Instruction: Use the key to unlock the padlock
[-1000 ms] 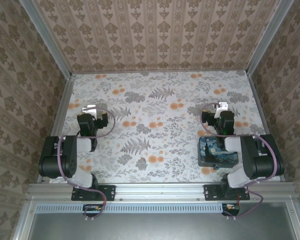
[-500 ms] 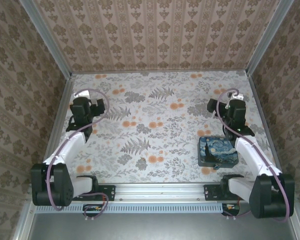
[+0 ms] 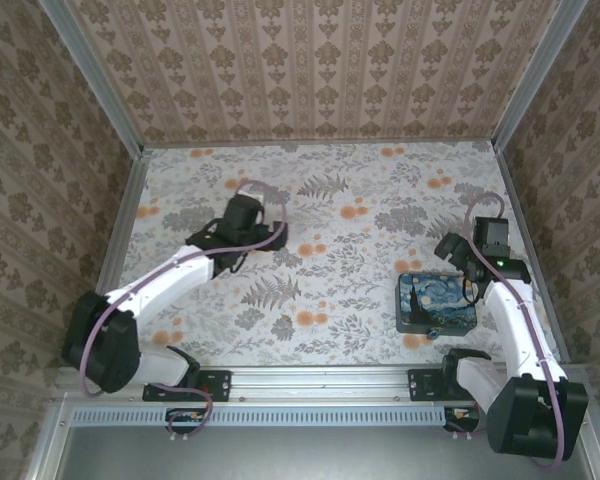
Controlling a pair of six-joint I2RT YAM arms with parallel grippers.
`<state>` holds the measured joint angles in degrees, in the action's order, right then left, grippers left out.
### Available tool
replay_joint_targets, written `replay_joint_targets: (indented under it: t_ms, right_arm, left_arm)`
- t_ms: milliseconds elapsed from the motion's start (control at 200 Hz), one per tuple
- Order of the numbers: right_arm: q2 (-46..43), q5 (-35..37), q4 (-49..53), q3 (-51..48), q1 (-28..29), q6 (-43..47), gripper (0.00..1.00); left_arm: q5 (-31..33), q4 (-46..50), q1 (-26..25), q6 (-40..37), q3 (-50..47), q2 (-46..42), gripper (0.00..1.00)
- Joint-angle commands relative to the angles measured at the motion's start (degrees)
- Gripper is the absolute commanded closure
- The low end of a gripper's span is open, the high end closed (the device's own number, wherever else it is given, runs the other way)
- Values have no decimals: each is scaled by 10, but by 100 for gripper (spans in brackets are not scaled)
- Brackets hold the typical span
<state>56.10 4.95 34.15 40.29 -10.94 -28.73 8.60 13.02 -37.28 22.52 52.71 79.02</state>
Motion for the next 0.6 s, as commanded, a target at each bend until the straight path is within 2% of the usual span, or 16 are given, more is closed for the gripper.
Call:
replay_joint_targets:
  t_ms: [0,215,425,595]
  right_arm:
    - [-15,-16,50,-14,-33,-41,1]
    - [-27,-29,56,-53,-64,-57,0]
    - [-36,-101,28,-81,-67,-76,2]
    - [-39,-192,-23,-114,-68,-107,9]
  left_arm:
    - [-41,6,-67,83,42,41,2]
    - [-68,-30,-174,147,106,124,2]
    - [-134,-87,-225,210,144,191,2]
    - [-176,-130,-249,254,148,227,1]
